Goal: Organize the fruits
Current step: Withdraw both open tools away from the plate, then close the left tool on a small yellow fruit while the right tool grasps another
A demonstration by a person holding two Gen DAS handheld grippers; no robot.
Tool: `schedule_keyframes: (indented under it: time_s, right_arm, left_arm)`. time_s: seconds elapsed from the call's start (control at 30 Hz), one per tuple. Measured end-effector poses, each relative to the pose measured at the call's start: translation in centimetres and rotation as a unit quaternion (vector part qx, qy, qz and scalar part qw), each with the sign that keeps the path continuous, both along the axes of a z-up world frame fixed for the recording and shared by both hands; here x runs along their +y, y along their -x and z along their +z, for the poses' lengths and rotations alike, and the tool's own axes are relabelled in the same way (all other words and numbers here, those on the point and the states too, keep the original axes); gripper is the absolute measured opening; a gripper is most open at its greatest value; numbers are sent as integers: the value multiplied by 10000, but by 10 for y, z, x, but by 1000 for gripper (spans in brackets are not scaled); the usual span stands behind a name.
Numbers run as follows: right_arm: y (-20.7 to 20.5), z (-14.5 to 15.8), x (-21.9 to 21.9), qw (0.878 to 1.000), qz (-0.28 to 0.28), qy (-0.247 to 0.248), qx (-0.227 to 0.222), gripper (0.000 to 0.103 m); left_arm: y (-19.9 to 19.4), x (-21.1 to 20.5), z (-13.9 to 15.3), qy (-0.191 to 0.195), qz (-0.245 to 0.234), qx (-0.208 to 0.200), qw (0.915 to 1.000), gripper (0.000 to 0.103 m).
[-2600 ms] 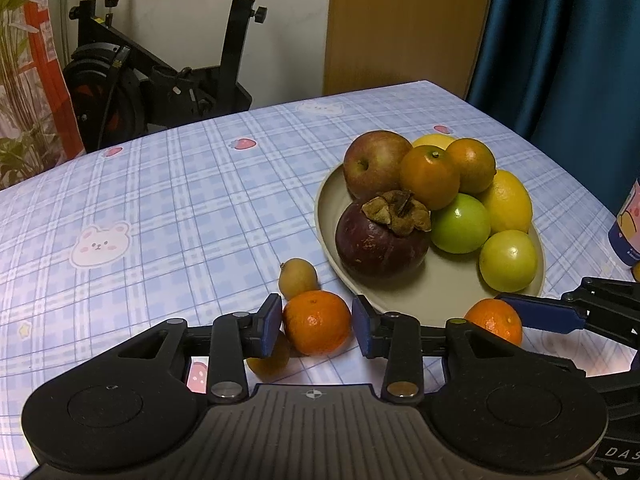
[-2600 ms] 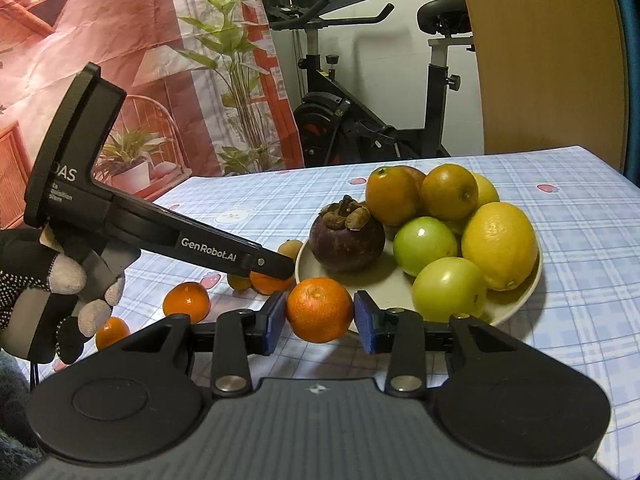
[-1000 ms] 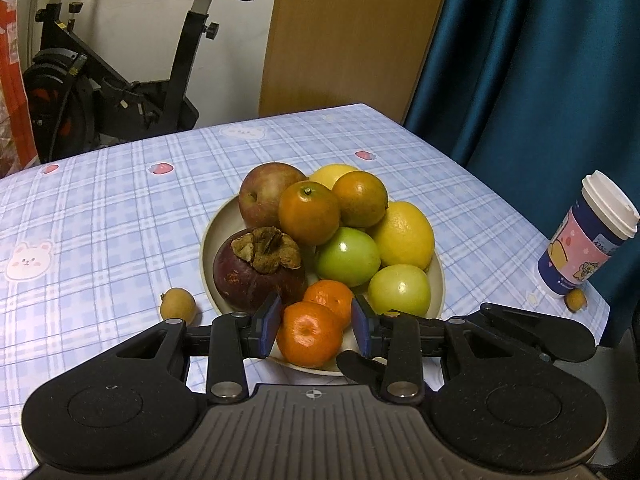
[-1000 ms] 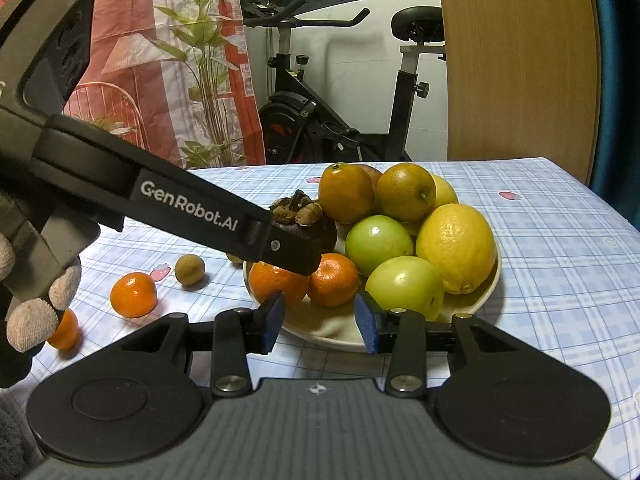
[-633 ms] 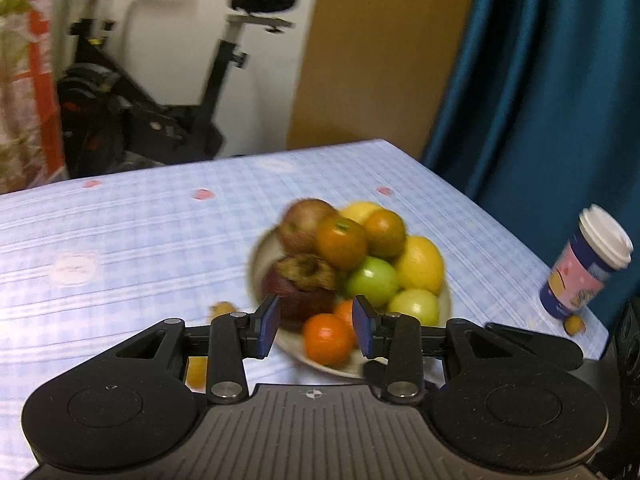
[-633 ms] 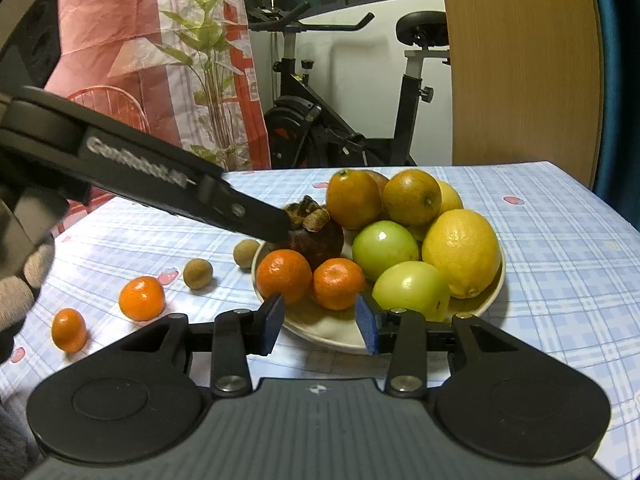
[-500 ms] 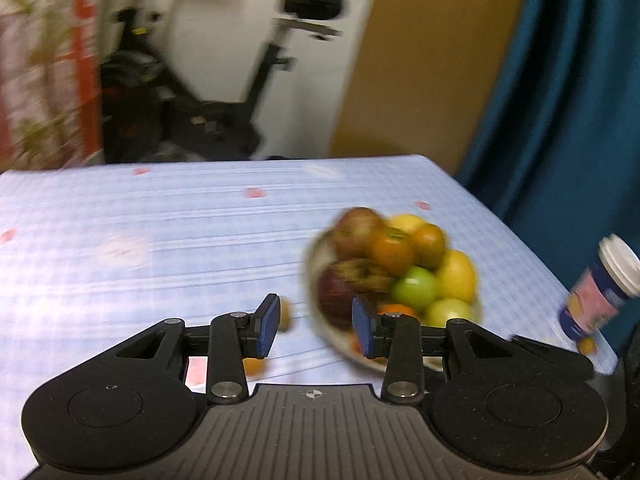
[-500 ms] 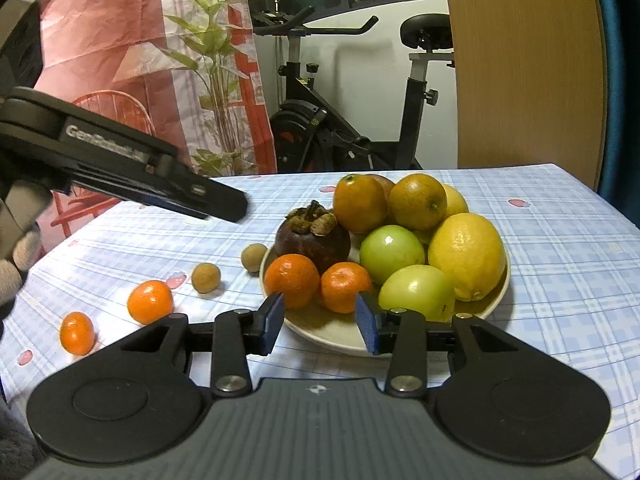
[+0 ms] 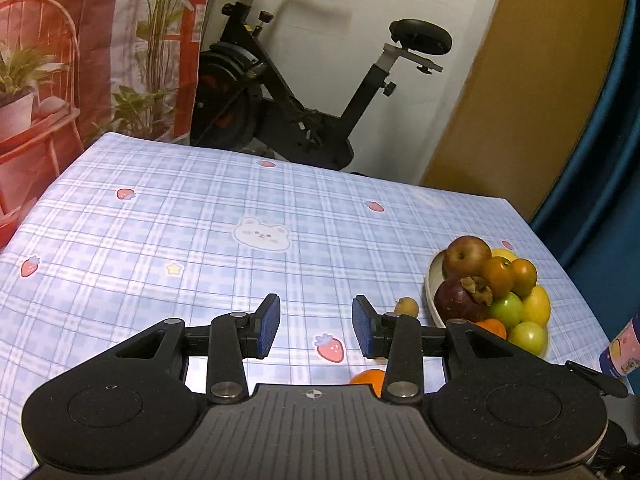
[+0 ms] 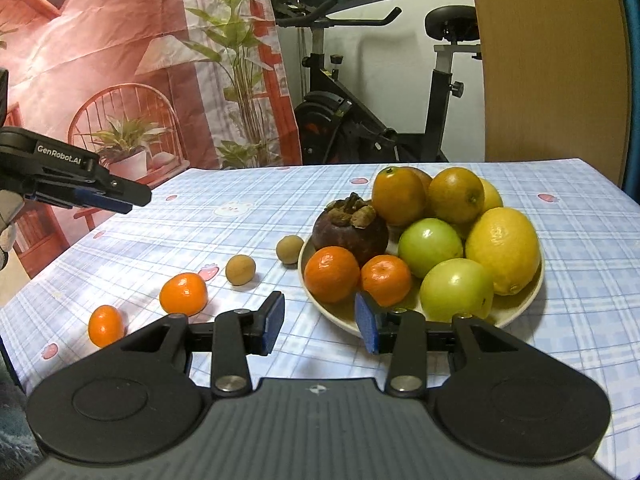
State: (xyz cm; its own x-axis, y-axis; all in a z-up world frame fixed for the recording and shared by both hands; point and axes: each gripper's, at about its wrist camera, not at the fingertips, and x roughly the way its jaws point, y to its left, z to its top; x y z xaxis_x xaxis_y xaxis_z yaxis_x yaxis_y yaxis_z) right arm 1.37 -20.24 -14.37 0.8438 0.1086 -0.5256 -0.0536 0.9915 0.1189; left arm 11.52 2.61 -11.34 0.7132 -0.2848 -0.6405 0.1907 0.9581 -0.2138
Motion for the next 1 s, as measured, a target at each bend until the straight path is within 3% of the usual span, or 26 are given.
schedule_keyframes:
  time_s: [0.17,0.37,0.83,1.0]
  right_arm:
    - [-8,9,0,9999,73,-74,49,42]
    - [-23,22,-2,9997,234,-15,81,42]
    - [-67,37,-2,9981,534,178,250,41]
    - [-75,33,2,9973,596,197,372,41]
  left_arm:
    - [-4,-22,-7,-202,-479,-22,9986,41]
    - [-15,-71,-32,-648,-1339,77,9889,42]
    - [-40,-84,-61,-689,-1302,535,9876,41]
    - [-41,-82,-60,-676,-1311,528,9877,33]
